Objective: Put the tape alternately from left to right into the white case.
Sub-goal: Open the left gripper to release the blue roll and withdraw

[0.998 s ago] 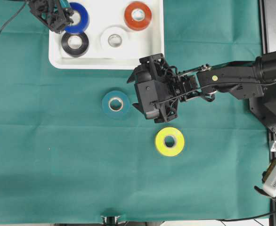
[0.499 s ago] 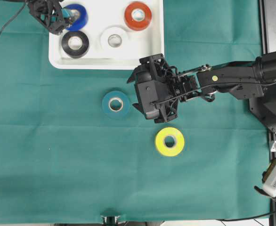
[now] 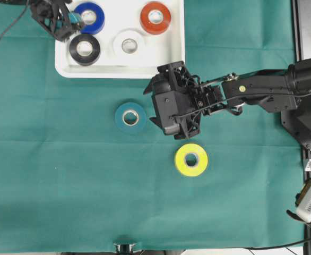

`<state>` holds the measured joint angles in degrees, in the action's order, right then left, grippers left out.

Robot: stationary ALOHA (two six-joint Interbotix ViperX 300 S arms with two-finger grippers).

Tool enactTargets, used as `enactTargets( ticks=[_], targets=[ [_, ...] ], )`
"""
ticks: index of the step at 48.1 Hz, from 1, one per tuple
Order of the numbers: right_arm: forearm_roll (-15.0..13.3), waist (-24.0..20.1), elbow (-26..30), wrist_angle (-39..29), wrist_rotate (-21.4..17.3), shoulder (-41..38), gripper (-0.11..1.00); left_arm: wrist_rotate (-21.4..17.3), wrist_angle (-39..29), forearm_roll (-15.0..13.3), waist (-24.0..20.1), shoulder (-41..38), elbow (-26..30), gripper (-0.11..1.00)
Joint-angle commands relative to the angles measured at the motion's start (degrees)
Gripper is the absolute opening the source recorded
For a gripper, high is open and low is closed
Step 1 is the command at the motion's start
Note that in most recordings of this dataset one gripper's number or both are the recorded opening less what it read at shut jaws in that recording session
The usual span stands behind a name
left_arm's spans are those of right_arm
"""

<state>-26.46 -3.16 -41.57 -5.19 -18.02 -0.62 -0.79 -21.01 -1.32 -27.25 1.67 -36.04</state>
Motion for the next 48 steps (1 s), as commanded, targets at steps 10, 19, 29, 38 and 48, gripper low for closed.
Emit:
enactTargets(
  ticks=[10, 19, 29, 38, 48],
  targets=[
    [0.09, -1.93, 0.44, 0.26, -0.09, 1.67, 0.89, -0.09, 0.53, 0.0, 8.44, 5.89, -1.23, 1.0],
    [0.18, -2.2, 0.44, 0.35, -0.09, 1.67, 0.89, 0.09, 1.49, 0.0, 15.29, 8.44, -4.13, 1.0],
    [0.18, -2.2, 0.44, 0.44, -0.09, 1.67, 0.89, 0.35, 3.25, 0.0, 22.24, 10.72, -7.03, 1.0],
    [0.18, -2.2, 0.44, 0.35, -0.09, 1.67, 0.89, 0.44, 4.66, 0.0, 25.75, 11.69, -9.05, 1.0],
    [0.09, -2.2, 0.53, 0.44, -0.09, 1.67, 0.89, 0.53, 5.27, -0.09, 26.28, 11.95, -9.93, 1.0]
  ],
)
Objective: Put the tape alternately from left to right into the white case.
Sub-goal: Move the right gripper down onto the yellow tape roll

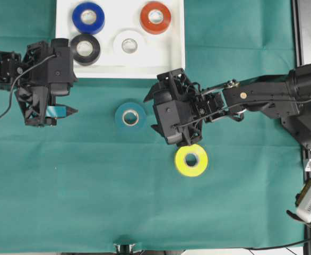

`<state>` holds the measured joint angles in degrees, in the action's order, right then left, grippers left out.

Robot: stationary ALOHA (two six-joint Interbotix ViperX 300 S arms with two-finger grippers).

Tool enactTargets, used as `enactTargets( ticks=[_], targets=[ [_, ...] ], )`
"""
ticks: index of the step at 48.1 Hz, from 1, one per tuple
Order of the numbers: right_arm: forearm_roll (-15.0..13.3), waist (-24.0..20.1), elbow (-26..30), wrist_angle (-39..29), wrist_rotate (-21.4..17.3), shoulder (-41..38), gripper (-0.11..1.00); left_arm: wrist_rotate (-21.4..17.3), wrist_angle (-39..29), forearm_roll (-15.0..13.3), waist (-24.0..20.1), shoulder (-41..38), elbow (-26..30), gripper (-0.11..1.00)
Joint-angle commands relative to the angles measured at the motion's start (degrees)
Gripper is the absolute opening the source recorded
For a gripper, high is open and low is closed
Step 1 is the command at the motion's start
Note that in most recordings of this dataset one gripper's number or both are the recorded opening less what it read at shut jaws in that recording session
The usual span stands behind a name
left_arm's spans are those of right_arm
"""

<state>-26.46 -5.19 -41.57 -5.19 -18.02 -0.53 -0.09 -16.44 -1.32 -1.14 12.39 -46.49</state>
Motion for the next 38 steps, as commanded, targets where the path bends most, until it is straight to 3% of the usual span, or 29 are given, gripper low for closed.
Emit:
enactTargets(
  ticks=[1, 21, 38],
  targets=[
    [0.09, -0.18, 0.53, 0.35, -0.09, 1.58, 0.89, -0.18, 0.7, -0.09, 0.18, 1.23, 0.53, 1.0],
    [0.18, -2.81, -0.18, 0.18, -0.09, 2.99, 0.89, -0.26, 1.05, -0.09, 0.18, 1.23, 0.26, 1.0],
    [0.09, -8.17, -5.98, 0.88, -0.09, 8.09, 0.89, -0.26, 2.02, 0.0, 0.18, 1.23, 0.09, 1.0]
  ],
)
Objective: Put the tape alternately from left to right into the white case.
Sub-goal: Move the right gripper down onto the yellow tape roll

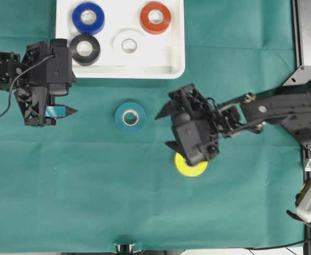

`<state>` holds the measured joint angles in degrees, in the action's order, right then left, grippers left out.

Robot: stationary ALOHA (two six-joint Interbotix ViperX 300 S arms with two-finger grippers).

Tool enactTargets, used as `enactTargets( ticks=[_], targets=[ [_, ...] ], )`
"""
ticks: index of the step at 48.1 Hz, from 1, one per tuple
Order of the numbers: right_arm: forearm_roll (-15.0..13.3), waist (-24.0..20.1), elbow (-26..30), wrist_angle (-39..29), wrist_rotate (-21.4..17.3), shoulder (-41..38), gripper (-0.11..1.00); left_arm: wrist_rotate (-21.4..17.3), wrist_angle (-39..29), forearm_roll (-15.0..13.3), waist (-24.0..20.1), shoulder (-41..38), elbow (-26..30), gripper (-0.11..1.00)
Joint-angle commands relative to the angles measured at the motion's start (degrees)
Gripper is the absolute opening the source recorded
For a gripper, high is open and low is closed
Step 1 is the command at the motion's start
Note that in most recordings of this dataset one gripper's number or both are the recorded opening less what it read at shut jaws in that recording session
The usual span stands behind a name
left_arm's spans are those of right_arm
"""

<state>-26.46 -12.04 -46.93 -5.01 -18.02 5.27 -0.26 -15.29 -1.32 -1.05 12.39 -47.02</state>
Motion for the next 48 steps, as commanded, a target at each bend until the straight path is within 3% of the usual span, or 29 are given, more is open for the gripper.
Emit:
enactTargets(
  ticks=[1, 17, 34, 48],
  targets=[
    [0.18, -1.49, -1.05, 0.79, -0.09, 2.64, 0.89, -0.09, 0.97, 0.0, 0.09, 1.23, 0.62, 1.0],
    [0.97, -4.57, -6.33, 0.97, -0.18, 6.33, 0.89, -0.09, 2.81, -0.09, 0.18, 1.23, 0.62, 1.0],
    [1.23, -5.27, -7.65, 2.99, -0.18, 6.42, 0.89, 0.0, 3.43, -0.09, 0.09, 0.79, 0.53, 1.0],
    [1.23, -7.12, -6.86, 3.78, -5.8, 1.67, 0.89, 0.0, 3.52, -0.09, 0.18, 0.7, 0.18, 1.0]
  ],
)
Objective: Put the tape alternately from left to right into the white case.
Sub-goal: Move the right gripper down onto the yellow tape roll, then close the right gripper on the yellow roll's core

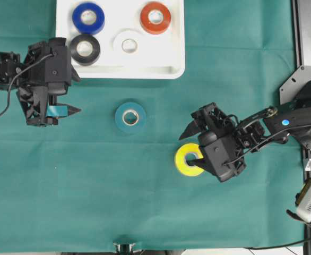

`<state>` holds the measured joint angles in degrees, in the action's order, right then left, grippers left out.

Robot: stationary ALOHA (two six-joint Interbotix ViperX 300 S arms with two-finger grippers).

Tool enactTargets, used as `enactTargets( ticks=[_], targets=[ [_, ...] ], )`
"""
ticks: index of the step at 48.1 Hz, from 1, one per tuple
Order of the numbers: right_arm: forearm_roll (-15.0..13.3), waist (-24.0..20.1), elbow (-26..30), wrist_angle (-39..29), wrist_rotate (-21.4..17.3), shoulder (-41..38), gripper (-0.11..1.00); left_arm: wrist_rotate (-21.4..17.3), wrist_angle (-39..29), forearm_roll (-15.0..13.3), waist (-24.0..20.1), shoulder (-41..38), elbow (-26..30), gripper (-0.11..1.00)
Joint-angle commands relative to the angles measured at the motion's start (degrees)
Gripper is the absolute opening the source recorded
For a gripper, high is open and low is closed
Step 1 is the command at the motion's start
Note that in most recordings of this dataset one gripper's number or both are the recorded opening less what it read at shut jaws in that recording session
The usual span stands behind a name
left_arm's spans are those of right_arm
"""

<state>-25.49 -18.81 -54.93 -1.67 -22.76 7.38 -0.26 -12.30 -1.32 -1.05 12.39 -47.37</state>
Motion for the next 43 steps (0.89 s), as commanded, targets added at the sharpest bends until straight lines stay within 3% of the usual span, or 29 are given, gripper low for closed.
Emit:
enactTargets(
  ticks=[1, 37, 43],
  targets=[
    [0.26, -0.44, 1.23, 0.35, -1.58, -1.05, 0.89, 0.0, 0.7, -0.09, 0.18, 0.7, 0.53, 1.0],
    [-0.09, -0.53, 4.39, -1.58, -2.81, -6.59, 0.88, 0.09, 2.2, -0.09, 0.44, 0.7, -0.26, 1.0],
    [-0.18, -0.53, 4.57, -1.58, -2.81, -6.59, 0.83, 0.09, 2.11, -0.09, 0.44, 0.7, -0.44, 1.0]
  ],
)
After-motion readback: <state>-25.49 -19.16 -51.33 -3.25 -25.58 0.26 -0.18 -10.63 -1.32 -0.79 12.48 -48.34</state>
